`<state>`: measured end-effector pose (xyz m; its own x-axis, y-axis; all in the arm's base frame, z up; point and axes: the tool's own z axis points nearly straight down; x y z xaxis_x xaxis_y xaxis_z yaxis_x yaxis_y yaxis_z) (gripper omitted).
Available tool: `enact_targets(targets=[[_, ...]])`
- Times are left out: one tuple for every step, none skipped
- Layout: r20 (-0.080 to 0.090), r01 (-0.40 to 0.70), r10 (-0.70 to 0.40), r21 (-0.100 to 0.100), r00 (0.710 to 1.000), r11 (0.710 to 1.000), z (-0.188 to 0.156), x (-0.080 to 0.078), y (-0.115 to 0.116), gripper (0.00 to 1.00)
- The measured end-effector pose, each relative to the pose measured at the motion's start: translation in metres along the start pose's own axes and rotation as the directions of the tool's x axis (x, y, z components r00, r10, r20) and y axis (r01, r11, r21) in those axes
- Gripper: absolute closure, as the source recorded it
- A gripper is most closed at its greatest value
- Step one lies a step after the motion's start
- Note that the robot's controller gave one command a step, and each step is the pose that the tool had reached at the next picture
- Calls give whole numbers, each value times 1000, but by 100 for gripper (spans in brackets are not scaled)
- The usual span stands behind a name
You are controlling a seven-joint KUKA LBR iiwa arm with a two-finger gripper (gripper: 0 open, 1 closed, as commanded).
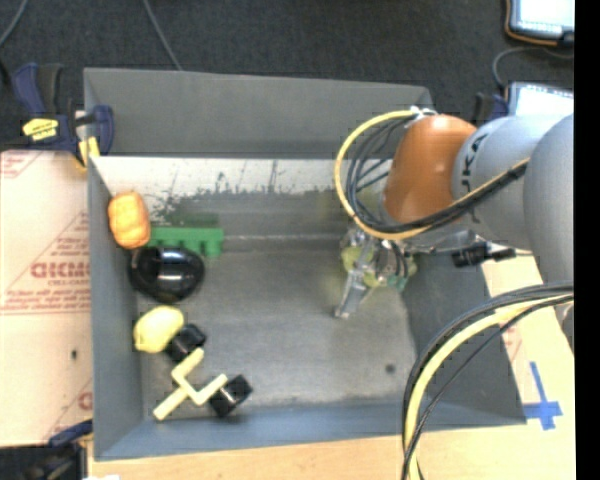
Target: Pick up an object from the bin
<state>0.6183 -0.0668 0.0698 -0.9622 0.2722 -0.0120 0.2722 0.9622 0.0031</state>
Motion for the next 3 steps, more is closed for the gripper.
enact_targets(targets=[[9, -55, 56, -7, 998, 998, -18, 0, -19, 0], [7, 97, -97, -3, 995, 995, -51, -18, -51, 0], [13, 209, -209, 2, 978, 978, -72, -9, -64, 0]])
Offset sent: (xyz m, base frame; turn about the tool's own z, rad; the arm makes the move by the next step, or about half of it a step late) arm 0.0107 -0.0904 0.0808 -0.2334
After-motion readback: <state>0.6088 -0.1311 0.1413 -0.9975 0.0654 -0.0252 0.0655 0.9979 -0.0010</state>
